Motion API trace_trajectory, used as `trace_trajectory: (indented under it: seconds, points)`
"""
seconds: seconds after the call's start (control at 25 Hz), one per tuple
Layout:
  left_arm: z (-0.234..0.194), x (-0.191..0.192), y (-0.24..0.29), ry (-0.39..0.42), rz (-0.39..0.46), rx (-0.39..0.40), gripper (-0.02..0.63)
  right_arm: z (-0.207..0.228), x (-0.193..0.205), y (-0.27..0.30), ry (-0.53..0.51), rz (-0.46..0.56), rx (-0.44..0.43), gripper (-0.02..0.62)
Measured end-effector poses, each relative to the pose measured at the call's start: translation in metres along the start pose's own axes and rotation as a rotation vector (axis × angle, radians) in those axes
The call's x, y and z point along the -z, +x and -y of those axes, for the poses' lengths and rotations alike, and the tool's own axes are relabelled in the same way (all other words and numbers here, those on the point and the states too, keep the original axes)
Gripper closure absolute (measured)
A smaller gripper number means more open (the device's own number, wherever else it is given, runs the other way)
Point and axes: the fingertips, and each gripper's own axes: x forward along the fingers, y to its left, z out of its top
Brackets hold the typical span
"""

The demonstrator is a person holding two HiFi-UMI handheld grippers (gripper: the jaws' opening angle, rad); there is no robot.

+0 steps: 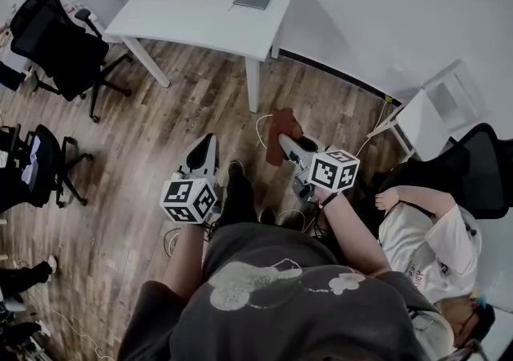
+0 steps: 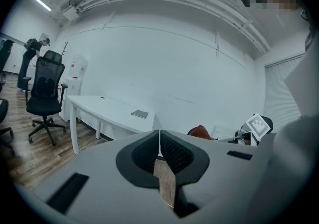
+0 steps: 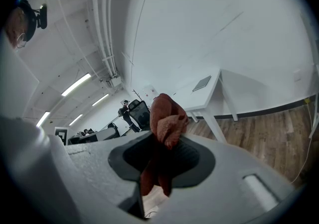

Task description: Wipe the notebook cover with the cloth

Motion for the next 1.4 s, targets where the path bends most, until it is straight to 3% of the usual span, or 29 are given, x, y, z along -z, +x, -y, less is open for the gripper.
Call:
trace_trajectory:
  seconds: [0.24,0.48,0.72,1.12,1.28,1.4]
  points:
    - [-0.033,-0.014,0.042,0.007,-0.015,0.033,0.598,0.020,-0.020,0.044,0.011,0.001,0.029,0.492]
    - [-0.083,-0.028,0.104,-0.039,-0.046,0.056,0.598,0.052,-0.049,0.110,0.033,-0.015,0.070,0.492]
    - [-0.132,-0.050,0.180,-0.079,-0.076,0.085,0.598,0.087,-0.099,0.169,0.051,-0.010,0.129,0.492]
    - [-0.185,-0.066,0.260,-0.101,-0.169,0.160,0.598,0.120,-0.141,0.230,0.135,0.019,0.228,0.492]
    - [-0.197,-0.074,0.289,-0.062,-0.202,0.198,0.598,0.132,-0.159,0.236,0.140,0.041,0.269,0.492]
    - [-0.200,-0.074,0.310,-0.098,-0.220,0.219,0.598,0.147,-0.168,0.239,0.146,0.039,0.309,0.492]
